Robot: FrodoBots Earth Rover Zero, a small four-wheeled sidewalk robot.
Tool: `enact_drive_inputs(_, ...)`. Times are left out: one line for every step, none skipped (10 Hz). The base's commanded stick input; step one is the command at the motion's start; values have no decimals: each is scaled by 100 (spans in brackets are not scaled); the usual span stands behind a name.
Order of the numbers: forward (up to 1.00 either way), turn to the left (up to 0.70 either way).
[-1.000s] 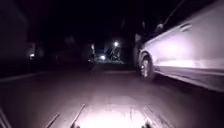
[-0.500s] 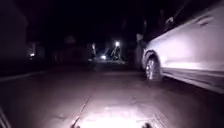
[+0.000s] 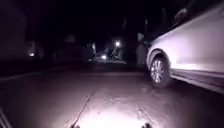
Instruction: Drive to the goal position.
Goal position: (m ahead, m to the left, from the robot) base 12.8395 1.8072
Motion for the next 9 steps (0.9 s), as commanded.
enact_drive_inputs(70,0)
enact_drive_inputs(70,0)
enact_drive_inputs(70,0)
enact_drive_inputs(70,0)
enact_drive_inputs(70,0)
enact_drive_inputs(70,0)
enact_drive_inputs(70,0)
enact_drive_inputs(70,0)
enact_drive_inputs(70,0)
